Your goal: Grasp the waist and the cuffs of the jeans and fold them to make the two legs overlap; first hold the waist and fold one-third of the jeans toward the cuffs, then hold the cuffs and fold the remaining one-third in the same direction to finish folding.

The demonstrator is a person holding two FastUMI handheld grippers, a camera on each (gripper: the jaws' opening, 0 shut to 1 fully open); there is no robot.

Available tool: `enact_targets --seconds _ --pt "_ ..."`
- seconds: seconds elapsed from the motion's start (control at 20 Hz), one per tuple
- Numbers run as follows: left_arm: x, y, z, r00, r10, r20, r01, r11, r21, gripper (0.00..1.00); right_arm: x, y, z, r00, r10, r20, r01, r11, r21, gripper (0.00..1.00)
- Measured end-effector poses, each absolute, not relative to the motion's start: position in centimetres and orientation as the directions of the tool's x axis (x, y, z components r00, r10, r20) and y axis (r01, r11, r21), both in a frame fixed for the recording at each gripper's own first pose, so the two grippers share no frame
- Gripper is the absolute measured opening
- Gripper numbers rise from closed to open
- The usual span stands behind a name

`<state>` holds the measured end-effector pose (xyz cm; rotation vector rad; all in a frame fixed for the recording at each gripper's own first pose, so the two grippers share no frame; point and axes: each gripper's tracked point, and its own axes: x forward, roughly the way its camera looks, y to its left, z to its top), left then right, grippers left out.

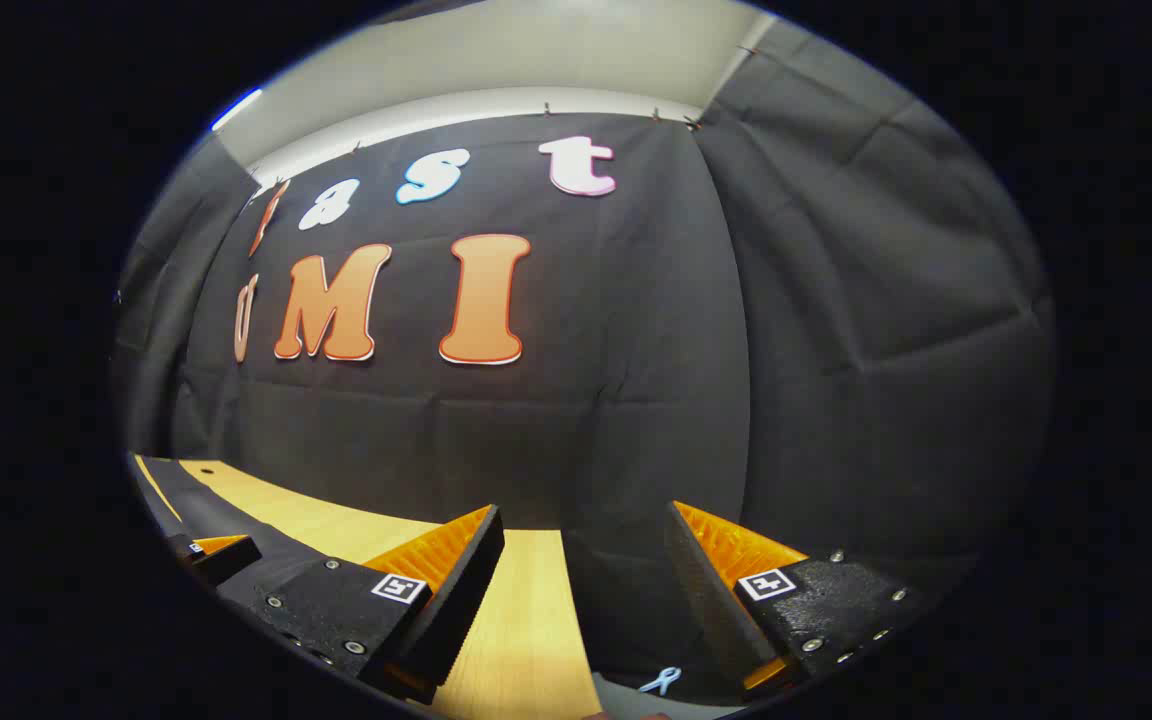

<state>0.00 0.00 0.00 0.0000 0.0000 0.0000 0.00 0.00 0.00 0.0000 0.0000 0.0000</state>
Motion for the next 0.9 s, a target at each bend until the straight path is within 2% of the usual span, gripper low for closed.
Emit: enact_targets --seconds 0.15,0.45,0.65,0.7,0.75,0.85,0.9 --pt "-1.0 1.6 3.6 1.0 0.024 0.02 -0.024 0.999 -0.04 0.96 -2.6 0.6 3.5 1.0 0.003 0.016 -0.002 0.999 -0.042 0.97" --pt "-4.9 6.7 15.9 0.993 0.007 0.116 -0.004 1.0 -0.03 0.96 -8.1 4.6 7.0 0.995 0.015 -0.094 -0.016 1.0 -0.01 0.98" --pt "-7.1 13.5 24.6 0.992 0.006 0.129 -0.001 0.999 -0.042 0.96 -10.4 8.1 12.0 0.989 0.018 -0.144 -0.02 1.0 -0.013 0.98" --pt "-7.8 15.4 26.8 0.991 0.006 0.136 -0.002 1.0 -0.031 0.96 -10.8 9.6 13.8 0.989 0.039 -0.14 -0.04 0.999 -0.009 1.0" --pt "-8.3 17.1 28.7 0.99 0.008 0.143 -0.005 1.0 -0.017 0.96 -11.1 11.1 15.7 0.99 0.062 -0.124 -0.063 0.998 -0.005 0.94" --pt "-9.7 20.7 31.7 0.991 0.0 0.134 -0.003 1.0 0.016 0.96 -11.6 13.1 18.6 0.991 0.087 -0.106 -0.088 0.996 -0.003 1.0" --pt "-10.4 22.6 32.4 0.993 0.0 0.118 -0.004 0.999 0.038 0.96 -12.0 14.2 19.6 0.989 0.101 -0.107 -0.101 0.995 0.006 1.0"
